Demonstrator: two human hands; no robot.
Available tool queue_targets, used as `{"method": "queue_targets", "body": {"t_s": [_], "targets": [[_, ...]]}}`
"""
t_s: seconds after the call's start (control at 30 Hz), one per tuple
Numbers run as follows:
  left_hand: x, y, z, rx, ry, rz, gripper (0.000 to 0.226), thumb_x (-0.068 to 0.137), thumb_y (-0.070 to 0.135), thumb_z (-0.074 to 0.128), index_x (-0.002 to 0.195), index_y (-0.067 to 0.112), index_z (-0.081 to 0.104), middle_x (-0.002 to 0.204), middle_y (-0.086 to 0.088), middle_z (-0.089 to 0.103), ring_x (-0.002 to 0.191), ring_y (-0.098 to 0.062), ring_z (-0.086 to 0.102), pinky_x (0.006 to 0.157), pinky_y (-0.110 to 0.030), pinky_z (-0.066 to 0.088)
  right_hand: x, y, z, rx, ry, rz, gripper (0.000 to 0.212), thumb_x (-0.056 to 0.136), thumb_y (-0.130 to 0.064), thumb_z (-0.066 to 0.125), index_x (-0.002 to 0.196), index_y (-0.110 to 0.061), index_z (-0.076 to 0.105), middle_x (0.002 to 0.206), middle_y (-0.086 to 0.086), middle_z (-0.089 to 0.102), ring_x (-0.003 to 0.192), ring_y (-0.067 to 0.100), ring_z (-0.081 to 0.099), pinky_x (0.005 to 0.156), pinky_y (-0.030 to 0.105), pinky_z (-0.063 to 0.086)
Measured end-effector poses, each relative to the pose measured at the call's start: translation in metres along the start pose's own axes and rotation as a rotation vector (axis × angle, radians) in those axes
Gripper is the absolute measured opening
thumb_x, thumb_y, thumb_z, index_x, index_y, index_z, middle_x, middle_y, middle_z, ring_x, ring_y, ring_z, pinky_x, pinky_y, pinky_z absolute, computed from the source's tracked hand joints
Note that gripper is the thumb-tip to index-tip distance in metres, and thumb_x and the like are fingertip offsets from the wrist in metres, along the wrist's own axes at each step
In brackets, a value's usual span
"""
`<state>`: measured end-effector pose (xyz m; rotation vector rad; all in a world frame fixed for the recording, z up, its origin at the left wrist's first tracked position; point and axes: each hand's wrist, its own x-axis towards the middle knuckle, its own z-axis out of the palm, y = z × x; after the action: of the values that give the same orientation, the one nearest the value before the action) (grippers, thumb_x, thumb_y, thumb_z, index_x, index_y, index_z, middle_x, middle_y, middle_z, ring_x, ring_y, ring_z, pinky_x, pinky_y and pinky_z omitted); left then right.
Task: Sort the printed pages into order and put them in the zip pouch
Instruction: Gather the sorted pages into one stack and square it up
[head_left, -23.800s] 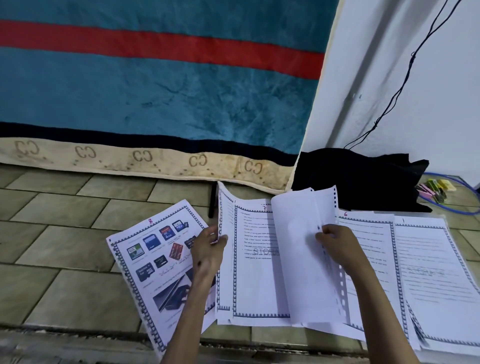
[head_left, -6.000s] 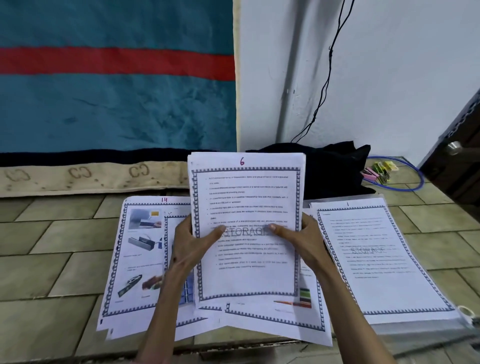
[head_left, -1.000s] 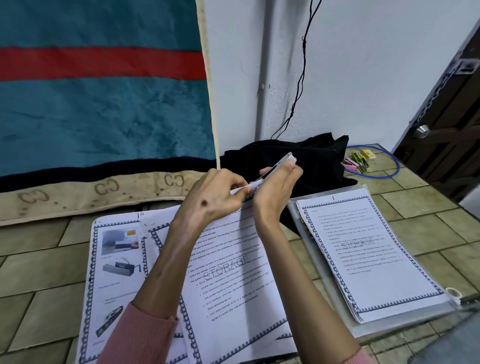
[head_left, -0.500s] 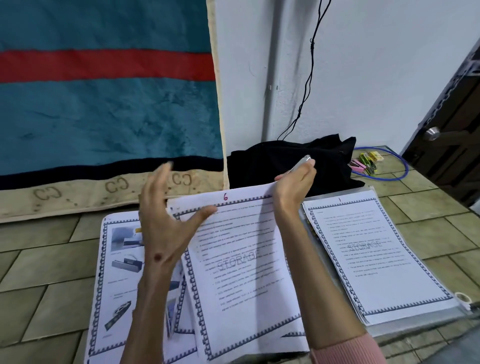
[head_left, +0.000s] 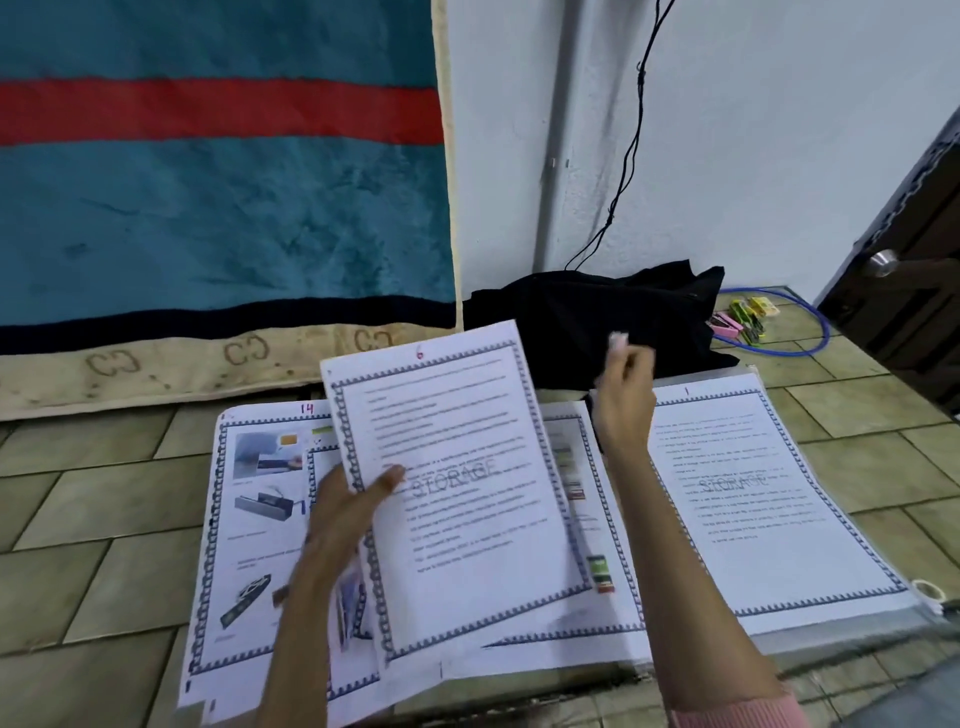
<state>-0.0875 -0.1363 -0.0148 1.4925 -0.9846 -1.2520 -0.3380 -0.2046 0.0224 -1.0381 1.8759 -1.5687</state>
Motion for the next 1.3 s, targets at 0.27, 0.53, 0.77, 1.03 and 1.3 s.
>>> {"method": "queue_targets", "body": {"t_s": [0.27,0.53,0.77,1.03,1.3], "targets": [[0.018,0.024,-0.040,-0.028,-0.017,-0.003,0.041,0.087,0.003,0.057,0.127,0.008,0.053,0.120,-0.012,0.061,0.108,-0.029,0.058,0.101,-0.044,0.041,-0.051,0.092,0.011,-1.025,-0.369,-0.211,0.044,0.095,-0.052,0.033,0.118,-0.017,0.048,0.124,0.009,0.047,0.117,0.029,0.040,0.093,0.043,0.034],[0.023,0.060,0.081,-0.075,-0.179,0.132,0.045,0.087,0.008,0.061,0.130,0.010,0.051,0.124,-0.004,0.059,0.110,-0.019,0.056,0.095,-0.033,0.044,0.027,0.012,-0.087,0.098,-0.518,0.249,0.057,0.089,-0.065,0.032,0.120,-0.022,0.055,0.104,0.006,0.066,0.091,0.017,0.064,0.079,0.034,0.047],[0.020,0.019,0.240,0.092,-0.211,0.029,0.060,0.084,0.024,0.067,0.135,0.003,0.043,0.138,-0.013,0.050,0.128,-0.030,0.046,0.104,-0.038,0.041,0.082,0.012,-0.207,-0.181,-0.438,0.183,0.021,0.092,-0.024,0.057,0.105,-0.040,0.053,0.079,-0.002,0.066,0.061,0.014,0.060,0.059,0.026,0.048],[-0.005,-0.026,0.316,0.892,-0.185,0.402,0.107,0.085,0.021,0.063,0.138,0.010,-0.029,0.145,-0.015,-0.040,0.142,-0.033,-0.022,0.117,-0.042,0.002,0.108,0.112,-0.194,-0.889,-0.090,0.177,0.039,0.073,-0.009,0.047,0.106,-0.022,0.064,0.123,0.022,0.056,0.113,0.039,0.050,0.095,0.044,0.043],[0.001,-0.035,0.308,1.338,-0.596,0.462,0.056,0.101,0.034,0.026,0.149,0.009,0.010,0.158,-0.012,-0.003,0.146,-0.027,-0.010,0.114,-0.047,-0.013,0.093,0.127,-0.172,-1.103,-0.134,0.358,0.039,0.093,-0.019,0.041,0.131,-0.028,0.047,0.158,0.008,0.002,0.145,0.032,-0.008,0.113,0.058,-0.004]]}}
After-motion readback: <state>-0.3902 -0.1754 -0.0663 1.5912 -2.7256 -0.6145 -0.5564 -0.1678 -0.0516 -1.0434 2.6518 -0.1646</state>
